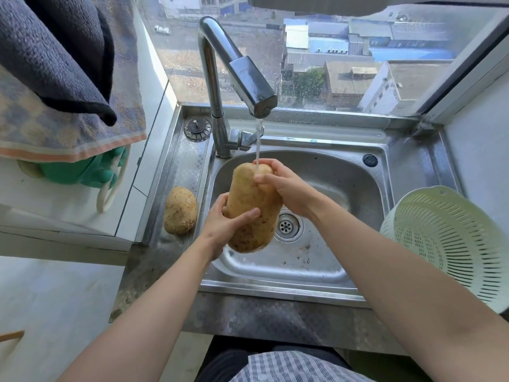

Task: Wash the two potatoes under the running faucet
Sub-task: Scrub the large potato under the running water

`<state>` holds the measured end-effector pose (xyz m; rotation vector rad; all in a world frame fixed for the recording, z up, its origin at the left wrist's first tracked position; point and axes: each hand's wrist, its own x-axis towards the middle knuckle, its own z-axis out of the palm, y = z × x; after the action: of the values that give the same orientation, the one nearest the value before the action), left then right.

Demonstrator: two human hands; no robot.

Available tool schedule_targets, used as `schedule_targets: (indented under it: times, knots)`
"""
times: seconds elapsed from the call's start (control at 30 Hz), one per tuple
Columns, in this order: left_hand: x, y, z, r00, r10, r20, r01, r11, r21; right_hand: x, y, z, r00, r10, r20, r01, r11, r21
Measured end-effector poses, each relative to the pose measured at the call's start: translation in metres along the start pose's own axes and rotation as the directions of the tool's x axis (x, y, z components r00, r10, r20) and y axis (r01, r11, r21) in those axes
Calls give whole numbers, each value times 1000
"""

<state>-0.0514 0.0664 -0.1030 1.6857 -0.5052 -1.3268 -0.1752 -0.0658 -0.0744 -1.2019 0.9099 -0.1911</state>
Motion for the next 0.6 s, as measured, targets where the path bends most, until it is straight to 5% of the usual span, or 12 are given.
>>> schedule_targets:
  times: [0.13, 0.27, 0.43, 0.6]
  knots:
    - [2, 0, 4, 1000, 8, -8, -8, 1000, 20, 6, -2, 20, 953, -39, -302, 26, 999, -47]
    - [3, -3, 1, 1000, 19, -3, -19, 1000, 19, 5, -8, 7, 997, 47, -65, -50, 997, -51]
    - [6, -3, 6, 1000, 10, 4, -11, 999, 34, 9, -12, 14, 961, 123, -247, -144, 987, -69]
    - [8, -6, 8, 1000, 24, -9, -24, 999, 40, 12, -14, 10, 965, 162, -205, -181, 980, -80]
